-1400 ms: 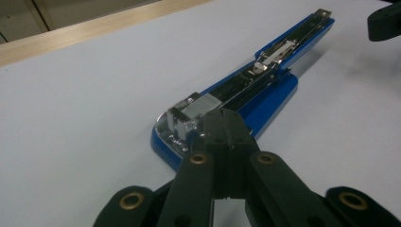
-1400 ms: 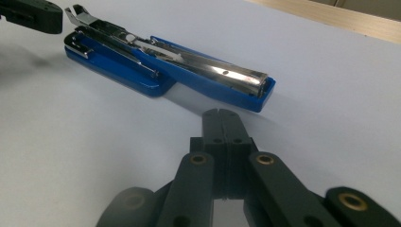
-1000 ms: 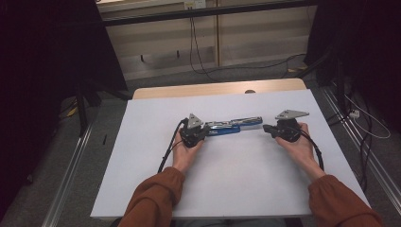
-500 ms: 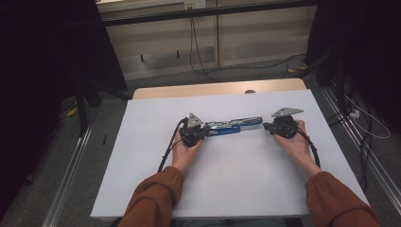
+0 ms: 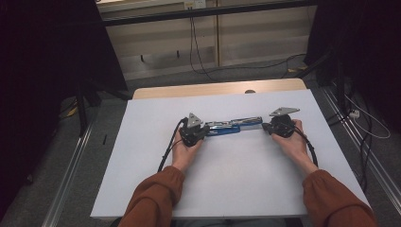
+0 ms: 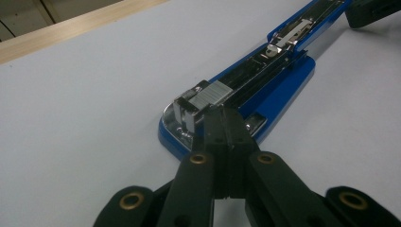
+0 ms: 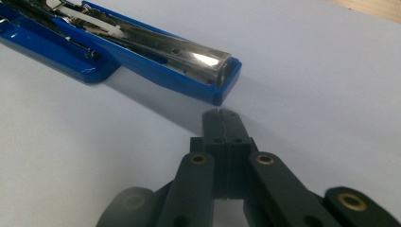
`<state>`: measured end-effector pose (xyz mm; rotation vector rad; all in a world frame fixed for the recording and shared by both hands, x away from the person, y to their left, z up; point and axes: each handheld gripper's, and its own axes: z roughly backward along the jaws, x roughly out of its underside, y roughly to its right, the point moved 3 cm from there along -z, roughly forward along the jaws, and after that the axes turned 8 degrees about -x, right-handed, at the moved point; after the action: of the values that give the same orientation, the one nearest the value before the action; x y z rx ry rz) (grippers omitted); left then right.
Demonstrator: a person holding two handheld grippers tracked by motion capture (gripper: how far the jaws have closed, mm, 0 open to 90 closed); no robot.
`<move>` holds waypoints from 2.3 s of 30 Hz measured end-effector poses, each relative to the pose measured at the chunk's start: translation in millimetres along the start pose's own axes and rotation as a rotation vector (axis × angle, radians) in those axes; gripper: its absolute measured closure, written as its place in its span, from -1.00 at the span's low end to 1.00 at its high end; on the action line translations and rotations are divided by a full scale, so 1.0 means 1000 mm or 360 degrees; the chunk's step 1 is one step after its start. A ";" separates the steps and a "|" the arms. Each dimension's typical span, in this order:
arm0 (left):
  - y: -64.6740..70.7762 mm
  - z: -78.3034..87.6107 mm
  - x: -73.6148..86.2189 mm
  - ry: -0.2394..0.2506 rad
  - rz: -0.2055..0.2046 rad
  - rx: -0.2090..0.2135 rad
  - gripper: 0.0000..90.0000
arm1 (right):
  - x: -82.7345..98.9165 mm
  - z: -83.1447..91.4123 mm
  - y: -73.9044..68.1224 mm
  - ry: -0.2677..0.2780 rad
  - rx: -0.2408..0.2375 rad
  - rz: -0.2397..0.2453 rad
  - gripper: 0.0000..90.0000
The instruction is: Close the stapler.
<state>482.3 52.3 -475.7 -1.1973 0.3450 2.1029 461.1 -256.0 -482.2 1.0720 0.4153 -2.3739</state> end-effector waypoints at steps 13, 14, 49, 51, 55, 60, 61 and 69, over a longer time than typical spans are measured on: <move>0.001 0.000 0.000 0.0004 -0.0023 -0.0007 1.00 | -0.003 -0.006 0.001 -0.0011 0.0001 -0.0001 1.00; 0.001 0.000 0.000 0.0004 -0.0023 -0.0006 1.00 | -0.003 -0.006 0.001 -0.0010 0.0002 -0.0004 1.00; 0.001 0.000 0.000 0.0001 -0.0004 -0.0006 1.00 | -0.012 -0.006 -0.006 0.0120 -0.0063 0.0020 1.00; 0.001 0.000 0.000 0.0002 0.0003 -0.0003 1.00 | -0.012 -0.006 -0.007 0.0125 -0.0066 0.0018 1.00; 0.001 0.000 0.000 0.0003 0.0004 -0.0007 1.00 | -0.012 -0.006 -0.007 0.0138 -0.0074 0.0016 1.00; 0.001 0.000 0.000 -0.0002 -0.0007 -0.0004 1.00 | -0.013 -0.005 -0.008 0.0152 -0.0085 0.0014 1.00; 0.001 0.000 0.000 -0.0002 -0.0006 -0.0005 1.00 | -0.013 -0.004 -0.009 0.0156 -0.0087 0.0015 1.00; 0.000 0.003 0.000 -0.0029 -0.0045 -0.0031 0.99 | -0.014 -0.001 -0.011 0.0187 -0.0099 0.0008 0.97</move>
<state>480.4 54.4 -473.8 -1.1867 0.2981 2.0959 463.3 -242.5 -471.3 1.1862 0.5238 -2.2856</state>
